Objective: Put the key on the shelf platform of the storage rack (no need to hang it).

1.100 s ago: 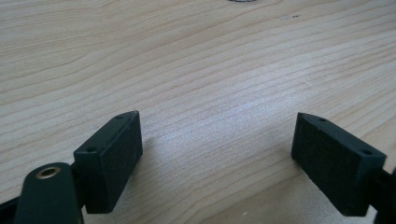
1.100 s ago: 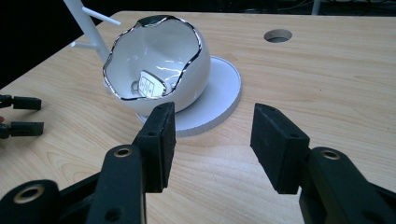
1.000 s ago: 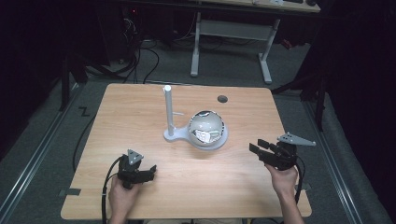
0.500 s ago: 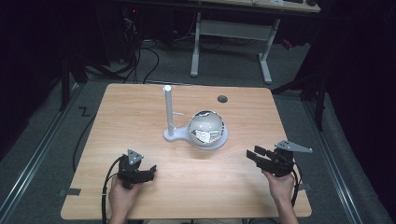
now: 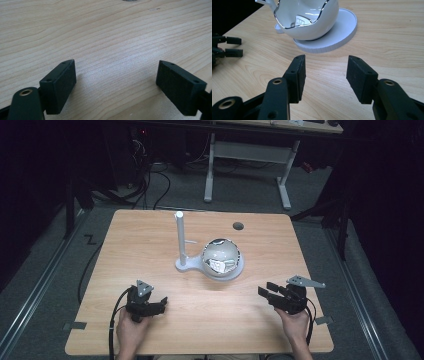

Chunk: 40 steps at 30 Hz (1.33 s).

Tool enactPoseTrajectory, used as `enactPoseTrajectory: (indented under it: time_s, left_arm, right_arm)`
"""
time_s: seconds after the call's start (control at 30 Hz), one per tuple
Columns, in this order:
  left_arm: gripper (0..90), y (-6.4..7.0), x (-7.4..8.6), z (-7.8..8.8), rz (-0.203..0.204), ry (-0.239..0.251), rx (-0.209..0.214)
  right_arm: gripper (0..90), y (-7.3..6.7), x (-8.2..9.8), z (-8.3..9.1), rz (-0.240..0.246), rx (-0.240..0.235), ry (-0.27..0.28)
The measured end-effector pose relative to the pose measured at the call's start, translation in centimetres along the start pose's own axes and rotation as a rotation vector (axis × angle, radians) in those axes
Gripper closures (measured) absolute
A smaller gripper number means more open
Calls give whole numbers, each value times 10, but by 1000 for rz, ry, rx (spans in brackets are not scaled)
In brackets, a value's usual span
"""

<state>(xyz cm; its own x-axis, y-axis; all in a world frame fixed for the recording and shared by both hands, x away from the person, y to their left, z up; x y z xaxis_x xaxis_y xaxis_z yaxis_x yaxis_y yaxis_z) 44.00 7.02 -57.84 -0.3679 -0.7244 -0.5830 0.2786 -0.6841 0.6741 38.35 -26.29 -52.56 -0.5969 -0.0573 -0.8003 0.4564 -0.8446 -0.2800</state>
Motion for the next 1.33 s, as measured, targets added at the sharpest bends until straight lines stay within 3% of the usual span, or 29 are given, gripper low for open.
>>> enactPoseTrajectory:
  time_s: [0.47, 0.63, 0.97, 1.2, 1.33]
  left_arm:
    - [166, 0, 0, 0, -1, 0, 0]
    - [166, 0, 0, 0, 0, 0, -1]
    - [166, 0, 0, 0, 0, 0, -1]
    - [167, 0, 0, 0, 1, 0, -1]
    - [166, 0, 0, 0, 3, 1, -2]
  right_arm:
    - [483, -2, 24, -23, 27, 19, -67]
    - [460, -1, 33, -31, 40, 47, -99]
    - [426, 5, 49, -46, 124, 147, -166]
    - [391, 4, 50, -50, 210, 193, -165]
    - [373, 4, 50, -50, 218, 193, -170]
Point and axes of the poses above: each handheld gripper's, and its own axes: z roughly backward along the jaws, x roughly out of its underside, y roughly to its right, the point moved 9 cm from there along -z, roughly forward along the jaws, and after that the axes turned 1 degree about -z, right-handed, at the moved point
